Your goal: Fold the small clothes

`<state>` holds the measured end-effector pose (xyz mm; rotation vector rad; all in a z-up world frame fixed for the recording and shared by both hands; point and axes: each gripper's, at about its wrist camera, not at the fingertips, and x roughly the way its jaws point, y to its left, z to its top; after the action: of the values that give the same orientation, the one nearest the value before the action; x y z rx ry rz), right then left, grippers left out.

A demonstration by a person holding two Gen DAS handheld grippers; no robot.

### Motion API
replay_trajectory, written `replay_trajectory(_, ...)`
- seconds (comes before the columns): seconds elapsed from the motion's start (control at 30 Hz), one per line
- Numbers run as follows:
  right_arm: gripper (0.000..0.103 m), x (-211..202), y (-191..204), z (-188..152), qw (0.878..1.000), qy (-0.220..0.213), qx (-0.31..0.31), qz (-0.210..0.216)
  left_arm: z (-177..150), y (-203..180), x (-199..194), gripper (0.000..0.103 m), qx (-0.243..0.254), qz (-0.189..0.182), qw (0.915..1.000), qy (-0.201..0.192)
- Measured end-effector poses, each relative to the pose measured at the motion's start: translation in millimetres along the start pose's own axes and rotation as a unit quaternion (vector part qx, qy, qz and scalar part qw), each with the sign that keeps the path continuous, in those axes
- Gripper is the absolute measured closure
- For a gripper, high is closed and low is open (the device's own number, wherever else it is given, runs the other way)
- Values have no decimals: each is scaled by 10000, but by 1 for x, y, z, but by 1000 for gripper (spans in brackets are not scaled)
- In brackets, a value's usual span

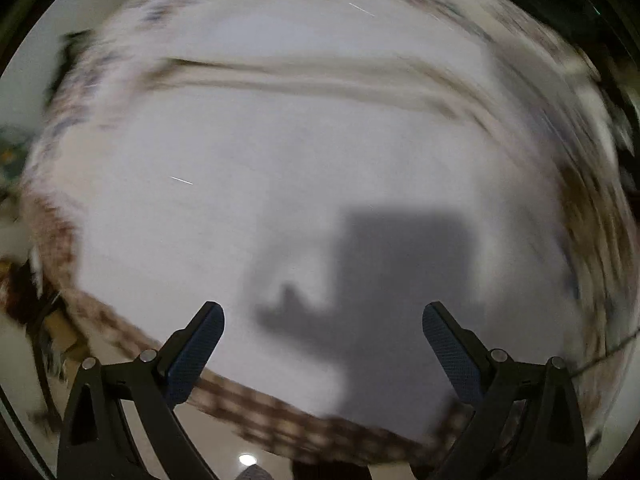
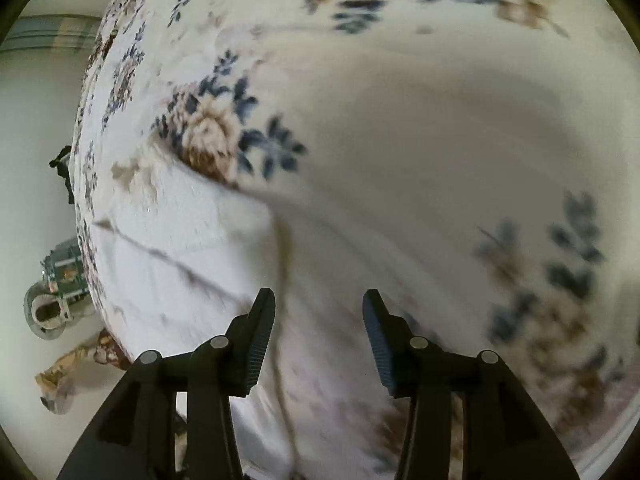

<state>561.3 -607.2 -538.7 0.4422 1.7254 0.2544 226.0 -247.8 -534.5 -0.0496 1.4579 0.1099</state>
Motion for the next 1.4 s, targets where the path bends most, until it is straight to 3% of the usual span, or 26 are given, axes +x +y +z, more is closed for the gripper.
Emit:
replay_trajectory(0.07, 52, -5, -12, -10, 10000, 32, 50, 50, -14, -38, 26, 1, 279, -237, 9990, 274)
replay_trajectory(0.13, 49, -4, -21, -11, 9995, 15, 125, 299, -24, -69, 50, 1, 551, -234, 9973, 424)
replay_trajectory(0.23, 42, 11, -19, -2, 9956, -87, 310, 880, -31, -98, 72, 4, 970, 69, 9948, 292)
replay_trajectory(0.33, 40, 42, -6, 20, 9902, -157, 502, 1290, -33, -102, 73, 59, 1181, 229, 9927, 125)
replay_trajectory(0.37, 40, 55, -1, 28, 9888, -97, 538, 1386, -33, -100, 67, 93, 1239, 352, 9917, 24)
replay_trajectory(0.4, 40, 68, 2, 34, 9876, -43, 636, 1438, -33, -97, 62, 97, 1255, 336, 9915, -33)
replay_trajectory(0.53, 41, 112, 17, 45, 9820, 302, 844, 1663, -28, -76, 38, 97, 1119, 36, 9936, -177)
replay_trajectory(0.57, 62, 112, 24, 43, 9856, 187, 758, 1502, -27, -71, 29, 98, 1084, -7, 9939, -207)
replay_trajectory(0.6, 96, 111, 31, 42, 9874, 121, 637, 1445, -25, -64, 18, 98, 1041, -73, 9942, -261)
replay_trajectory(0.73, 96, 84, 60, 35, 9931, -255, 320, 1099, -18, -39, -27, 98, 907, -306, 9944, -444)
replay_trajectory(0.87, 96, 44, 103, 30, 9938, -512, 83, 980, -10, 11, -67, 98, 459, -545, 9947, -741)
replay_trajectory(1.07, 96, 8, 223, 29, 9934, -657, -478, 813, 0, 135, -88, 98, -755, -1008, 9873, -971)
replay_trajectory(1.2, 96, 24, 328, 31, 9923, -729, -904, 424, 5, 211, -75, 98, -1485, -1378, 9744, -975)
replay_trajectory(1.4, 96, 110, 467, 39, 9888, -631, -1310, -322, 6, 300, -29, 98, -2281, -1739, 9546, -802)
